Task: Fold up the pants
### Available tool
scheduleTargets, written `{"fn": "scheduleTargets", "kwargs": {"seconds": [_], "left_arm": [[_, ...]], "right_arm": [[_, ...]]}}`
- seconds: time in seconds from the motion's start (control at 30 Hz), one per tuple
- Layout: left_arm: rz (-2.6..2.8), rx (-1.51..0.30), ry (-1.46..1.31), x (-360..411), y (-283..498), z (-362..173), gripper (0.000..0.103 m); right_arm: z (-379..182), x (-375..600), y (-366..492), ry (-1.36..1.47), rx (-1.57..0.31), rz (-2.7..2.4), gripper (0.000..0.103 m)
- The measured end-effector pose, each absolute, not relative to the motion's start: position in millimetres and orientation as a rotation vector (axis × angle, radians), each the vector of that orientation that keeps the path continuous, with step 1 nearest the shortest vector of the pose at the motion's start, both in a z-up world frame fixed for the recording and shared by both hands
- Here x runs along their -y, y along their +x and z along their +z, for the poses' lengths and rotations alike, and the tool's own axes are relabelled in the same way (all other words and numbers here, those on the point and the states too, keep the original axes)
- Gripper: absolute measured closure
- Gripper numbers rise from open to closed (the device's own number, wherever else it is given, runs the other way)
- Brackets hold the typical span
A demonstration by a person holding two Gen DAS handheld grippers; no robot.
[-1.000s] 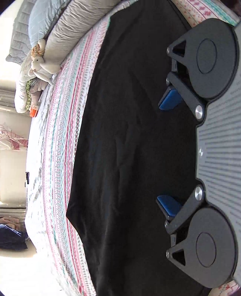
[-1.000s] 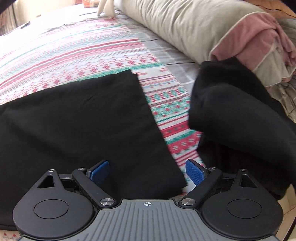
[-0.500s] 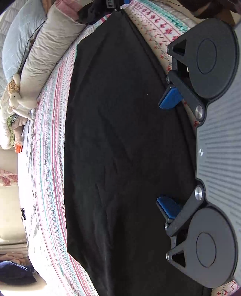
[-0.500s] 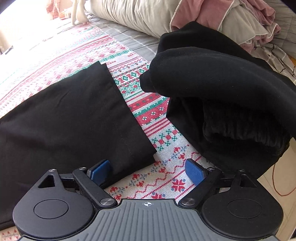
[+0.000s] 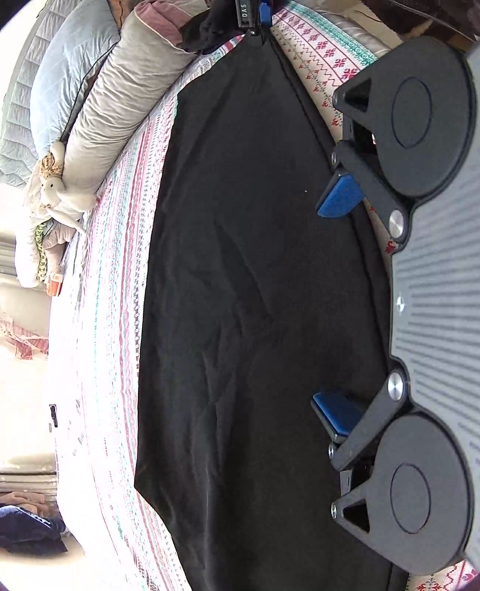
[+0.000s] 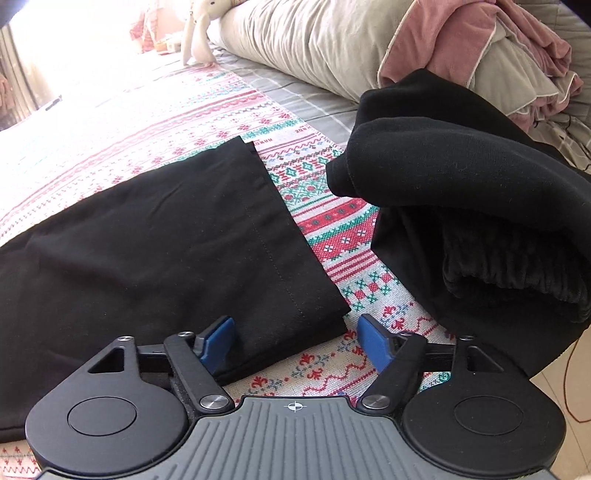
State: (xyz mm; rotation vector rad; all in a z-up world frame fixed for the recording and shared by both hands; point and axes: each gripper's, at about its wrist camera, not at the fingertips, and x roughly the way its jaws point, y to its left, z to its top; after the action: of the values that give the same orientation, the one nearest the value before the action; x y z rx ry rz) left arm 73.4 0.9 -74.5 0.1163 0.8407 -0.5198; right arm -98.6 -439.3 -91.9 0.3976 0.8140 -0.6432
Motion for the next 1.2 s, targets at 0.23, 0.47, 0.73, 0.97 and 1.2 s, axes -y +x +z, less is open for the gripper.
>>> {"fn": "scheduleTargets", "kwargs": {"seconds": [0.23,0.47,0.73,0.97,1.2], "left_arm": [[-0.456,-0.789,-0.001,-19.3,78.4,-64.6,0.000],[-0.408,-0.836,-0.156,-34.4,93.7,-65.5,0.000],[-0.411,-0.889,-0.309,-50.4,112.4,-67.1,0.001],[-0.462,-0.910,-0.399,-59.9,118.8,-70.3,0.012],[-0.531,-0.969,-0.570,-76.0,125.6,-78.0,0.022]], "right_arm": [[-90.1,437.1,-98.4,0.446,-0.759,-0.602,0.082],[-83.9,422.2,-74.7,0.422,-0.695,-0.599,0.092],[-65.2,335.2,-3.5,0.242,-0.668,-0.352,0.092],[-71.6,238.5,39.2,0.146,-0.725,-0.076,0.092],[-77.6,170.7,39.7,0.072,-0.768,0.129,0.092]]}}
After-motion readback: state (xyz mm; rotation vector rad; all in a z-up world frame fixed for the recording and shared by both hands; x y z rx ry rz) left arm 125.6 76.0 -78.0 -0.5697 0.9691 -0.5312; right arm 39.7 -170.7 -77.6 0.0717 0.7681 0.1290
